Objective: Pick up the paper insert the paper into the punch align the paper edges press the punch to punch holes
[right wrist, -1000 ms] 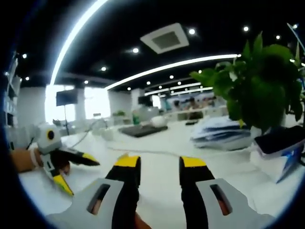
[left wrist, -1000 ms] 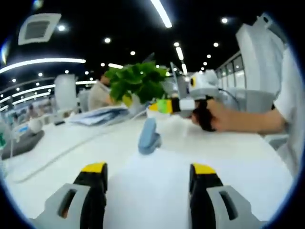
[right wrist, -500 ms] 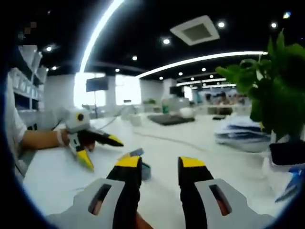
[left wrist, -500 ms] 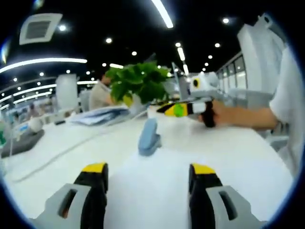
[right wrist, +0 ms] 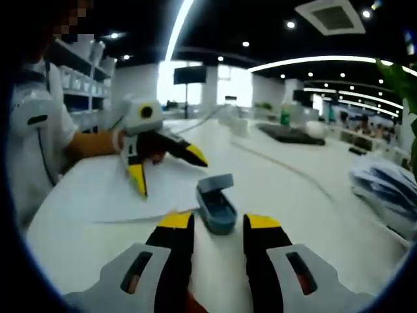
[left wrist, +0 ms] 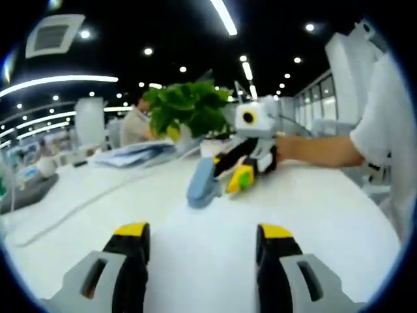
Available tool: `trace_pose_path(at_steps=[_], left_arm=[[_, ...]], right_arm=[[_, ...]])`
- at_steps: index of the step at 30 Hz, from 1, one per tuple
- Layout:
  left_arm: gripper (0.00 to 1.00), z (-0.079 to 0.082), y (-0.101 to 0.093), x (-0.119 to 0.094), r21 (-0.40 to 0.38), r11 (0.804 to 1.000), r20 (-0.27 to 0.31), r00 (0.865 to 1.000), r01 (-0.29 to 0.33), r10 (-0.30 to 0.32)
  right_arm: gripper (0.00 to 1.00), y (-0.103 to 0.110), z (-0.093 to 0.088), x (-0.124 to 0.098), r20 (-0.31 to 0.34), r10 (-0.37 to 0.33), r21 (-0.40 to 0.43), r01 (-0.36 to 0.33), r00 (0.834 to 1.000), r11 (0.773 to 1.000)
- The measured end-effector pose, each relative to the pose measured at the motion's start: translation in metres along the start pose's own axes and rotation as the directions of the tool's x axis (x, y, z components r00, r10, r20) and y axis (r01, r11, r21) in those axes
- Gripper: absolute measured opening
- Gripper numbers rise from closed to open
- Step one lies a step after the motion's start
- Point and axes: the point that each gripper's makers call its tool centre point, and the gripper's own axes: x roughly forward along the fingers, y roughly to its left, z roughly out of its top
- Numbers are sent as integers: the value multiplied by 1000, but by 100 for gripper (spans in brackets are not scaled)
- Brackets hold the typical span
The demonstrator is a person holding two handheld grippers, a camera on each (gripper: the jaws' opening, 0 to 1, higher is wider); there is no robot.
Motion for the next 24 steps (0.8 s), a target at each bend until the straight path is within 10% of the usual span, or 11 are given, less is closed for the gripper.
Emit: trace_pose_path(at_steps=[24], left_arm=[[63, -9, 2, -1, -5, 1000, -31, 1000, 2, -2]], right_arm=[[23, 2, -3, 4, 7, 79, -32, -78, 997, 996]])
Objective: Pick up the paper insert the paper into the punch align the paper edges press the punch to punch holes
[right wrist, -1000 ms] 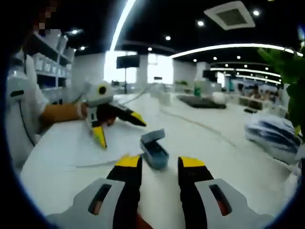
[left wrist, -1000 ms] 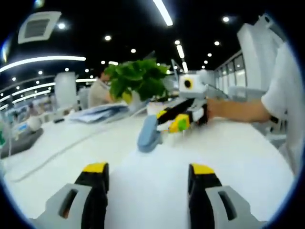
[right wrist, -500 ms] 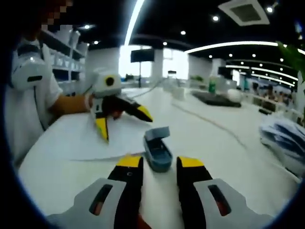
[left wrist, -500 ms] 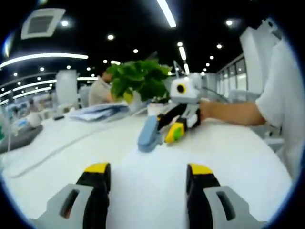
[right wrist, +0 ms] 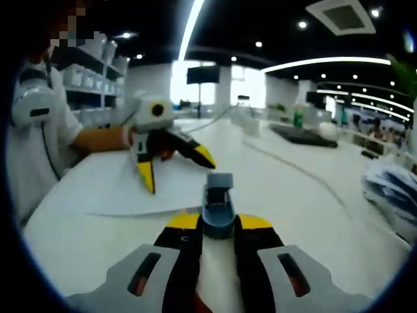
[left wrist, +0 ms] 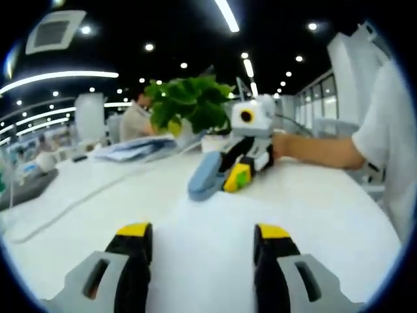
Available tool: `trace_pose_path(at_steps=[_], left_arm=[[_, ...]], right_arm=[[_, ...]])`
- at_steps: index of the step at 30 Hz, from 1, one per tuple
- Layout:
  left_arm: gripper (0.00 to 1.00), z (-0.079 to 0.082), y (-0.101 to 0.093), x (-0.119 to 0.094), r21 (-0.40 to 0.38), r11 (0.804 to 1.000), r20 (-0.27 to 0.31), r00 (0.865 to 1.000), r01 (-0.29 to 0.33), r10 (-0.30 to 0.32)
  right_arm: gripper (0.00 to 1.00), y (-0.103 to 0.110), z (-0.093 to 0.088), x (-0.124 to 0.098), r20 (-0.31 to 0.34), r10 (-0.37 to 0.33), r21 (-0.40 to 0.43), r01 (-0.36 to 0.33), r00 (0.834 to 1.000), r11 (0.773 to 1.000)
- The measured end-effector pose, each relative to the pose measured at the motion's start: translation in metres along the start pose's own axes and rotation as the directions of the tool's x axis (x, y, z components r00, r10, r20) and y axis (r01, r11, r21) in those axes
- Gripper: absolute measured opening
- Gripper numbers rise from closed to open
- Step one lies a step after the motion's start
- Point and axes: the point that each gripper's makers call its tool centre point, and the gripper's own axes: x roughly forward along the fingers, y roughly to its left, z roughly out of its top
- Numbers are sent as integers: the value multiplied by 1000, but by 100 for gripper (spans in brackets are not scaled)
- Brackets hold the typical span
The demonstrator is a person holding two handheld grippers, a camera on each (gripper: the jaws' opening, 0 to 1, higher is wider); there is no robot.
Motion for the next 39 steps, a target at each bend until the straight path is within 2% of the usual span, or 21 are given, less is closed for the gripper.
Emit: trace_pose_path(at_steps=[2, 12, 39], left_arm=[[63, -2, 5, 1, -3, 1000, -4, 1000, 6, -6], [61, -2, -2, 1, -11, 999, 1, 1000, 30, -30], [61, -3, -3, 2, -33, 999, -3, 1000, 28, -28]], right_arm=[[22, 1, 0, 0, 4, 4, 1, -4, 1000, 1000], [22, 6, 0, -2, 14, 29, -16, -29, 999, 999], [22, 17, 3, -6, 28, 82, -45, -81, 996, 996]])
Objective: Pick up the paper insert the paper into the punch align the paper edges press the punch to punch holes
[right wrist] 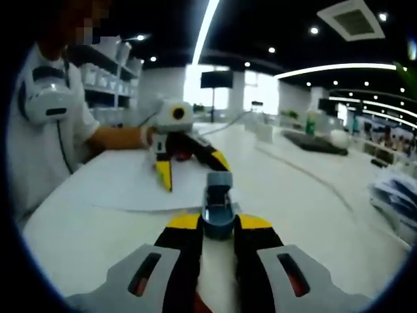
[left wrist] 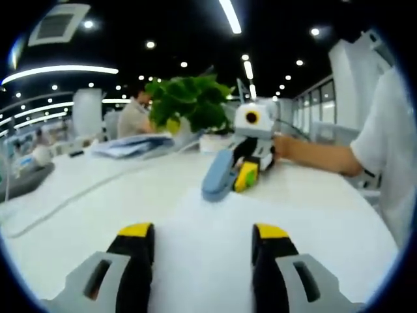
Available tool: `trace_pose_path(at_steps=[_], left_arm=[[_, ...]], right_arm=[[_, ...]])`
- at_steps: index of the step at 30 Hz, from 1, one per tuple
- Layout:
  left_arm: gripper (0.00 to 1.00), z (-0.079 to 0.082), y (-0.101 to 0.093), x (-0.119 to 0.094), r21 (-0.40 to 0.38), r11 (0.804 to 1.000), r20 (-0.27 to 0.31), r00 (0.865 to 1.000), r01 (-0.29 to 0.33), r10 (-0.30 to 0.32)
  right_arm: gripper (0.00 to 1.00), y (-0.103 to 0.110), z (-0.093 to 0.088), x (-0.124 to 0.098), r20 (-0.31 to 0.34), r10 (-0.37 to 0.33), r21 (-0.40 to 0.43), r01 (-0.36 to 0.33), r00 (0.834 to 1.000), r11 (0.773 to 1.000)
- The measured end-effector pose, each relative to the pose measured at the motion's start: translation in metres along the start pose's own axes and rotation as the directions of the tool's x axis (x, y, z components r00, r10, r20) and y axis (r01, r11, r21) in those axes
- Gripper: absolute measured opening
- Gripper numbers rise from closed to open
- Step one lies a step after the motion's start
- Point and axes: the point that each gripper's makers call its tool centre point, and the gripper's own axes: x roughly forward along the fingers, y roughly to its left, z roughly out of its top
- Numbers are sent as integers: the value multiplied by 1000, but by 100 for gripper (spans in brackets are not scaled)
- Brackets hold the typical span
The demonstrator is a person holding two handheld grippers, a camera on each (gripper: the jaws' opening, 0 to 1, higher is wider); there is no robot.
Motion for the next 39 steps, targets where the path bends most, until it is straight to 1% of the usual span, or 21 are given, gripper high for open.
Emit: trace_pose_path(at_steps=[4, 11, 14, 18, 26, 37, 39], left_arm=[[61, 0, 3, 0, -2, 1000, 0, 1000, 1, -1], [60, 1, 6, 1, -1, 1000, 0, 1000, 2, -2], [60, 1, 6, 2, -1, 1000, 0, 1000, 3, -3], [59, 1, 5, 2, 0, 1000, 0, 1000, 5, -5], [59, 2, 1, 2, 2, 1000, 0, 1000, 6, -6], [59, 2, 0, 2, 2, 1000, 1, 1000, 6, -6], [59, 2, 2, 2, 2, 1000, 2, 1000, 7, -7]], right_arm=[[22, -1, 1, -1, 11, 2, 3, -2, 1000, 1000], [22, 2, 1, 0, 6, 9, -9, -9, 1000, 1000], [22, 2, 1, 0, 8, 11, -8, -10, 1000, 1000], [22, 6, 0, 2, -1, 20, -28, -20, 1000, 999], [22, 4, 0, 2, -1, 20, -29, -20, 1000, 999], [22, 5, -1, 2, -4, 24, -31, -24, 1000, 999], [23, 5, -1, 2, -2, 23, -29, -23, 1000, 999]])
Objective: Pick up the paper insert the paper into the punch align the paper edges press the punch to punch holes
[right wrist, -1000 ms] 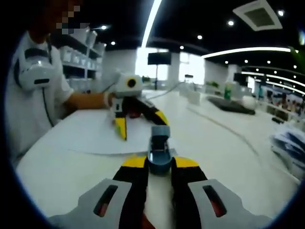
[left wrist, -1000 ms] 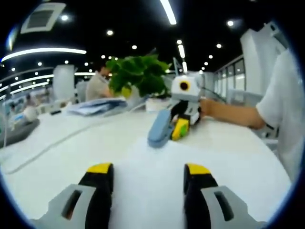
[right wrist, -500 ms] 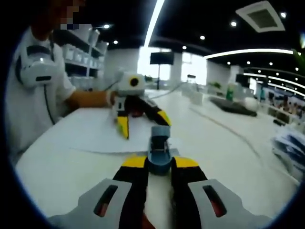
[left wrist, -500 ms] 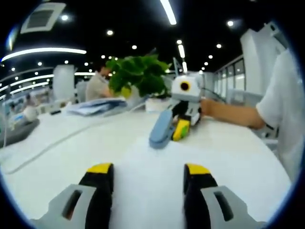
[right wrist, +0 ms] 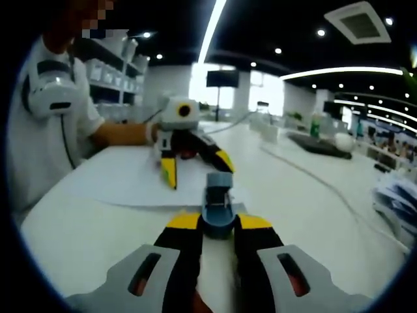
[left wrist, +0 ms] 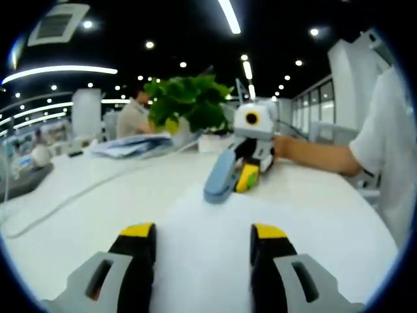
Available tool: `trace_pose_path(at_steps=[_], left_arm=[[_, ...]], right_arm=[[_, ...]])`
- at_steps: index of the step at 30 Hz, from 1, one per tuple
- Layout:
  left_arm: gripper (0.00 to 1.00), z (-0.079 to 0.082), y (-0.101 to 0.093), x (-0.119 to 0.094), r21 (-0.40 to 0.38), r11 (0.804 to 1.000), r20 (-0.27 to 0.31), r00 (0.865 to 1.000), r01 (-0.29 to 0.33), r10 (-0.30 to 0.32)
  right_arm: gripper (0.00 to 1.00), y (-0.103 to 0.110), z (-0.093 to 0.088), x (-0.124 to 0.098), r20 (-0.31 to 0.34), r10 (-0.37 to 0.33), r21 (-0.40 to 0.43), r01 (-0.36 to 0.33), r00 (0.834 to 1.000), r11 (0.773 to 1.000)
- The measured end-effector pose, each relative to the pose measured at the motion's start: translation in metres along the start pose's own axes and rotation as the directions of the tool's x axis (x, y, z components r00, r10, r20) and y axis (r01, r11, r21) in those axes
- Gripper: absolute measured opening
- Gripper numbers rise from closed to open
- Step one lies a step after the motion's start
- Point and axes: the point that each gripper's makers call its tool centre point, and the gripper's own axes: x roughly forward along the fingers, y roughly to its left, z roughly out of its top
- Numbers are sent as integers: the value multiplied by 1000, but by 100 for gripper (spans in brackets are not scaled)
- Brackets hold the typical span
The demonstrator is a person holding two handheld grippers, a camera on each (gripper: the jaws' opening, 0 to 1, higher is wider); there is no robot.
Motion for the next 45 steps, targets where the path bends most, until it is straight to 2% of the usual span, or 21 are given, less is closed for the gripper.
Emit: trace_pose_path(at_steps=[5, 8, 10, 18, 21, 25, 30, 45], left_arm=[[59, 0, 1, 0, 2, 1000, 1, 1000, -1, 1], [59, 0, 4, -1, 0, 1000, 0, 1000, -2, 2], [59, -1, 5, -1, 0, 1000, 0, 1000, -3, 3], [59, -1, 5, -2, 2, 1000, 0, 1000, -2, 2], [59, -1, 5, -2, 1, 1000, 0, 1000, -2, 2], [59, -1, 5, -2, 1, 1000, 0, 1000, -1, 1], [59, -1, 4, -2, 1, 1000, 0, 1000, -1, 1], [58, -2, 4, -1, -3, 1000, -2, 1000, -3, 3]], right_arm=[[24, -2, -2, -1, -8, -13, 15, 13, 1000, 1000], [30, -5, -6, -3, -32, -30, 52, 32, 999, 998], [30, -5, -7, -5, -37, -31, 43, 33, 999, 999], [29, -5, -2, -11, -2, -51, 70, 51, 999, 996], [28, -6, -6, -9, -20, -63, 68, 64, 998, 996], [23, -2, -4, -8, -4, -41, 58, 41, 999, 997], [22, -2, -5, -8, -6, -43, 60, 43, 999, 997], [22, -5, -5, -7, 4, -41, 62, 41, 999, 997]])
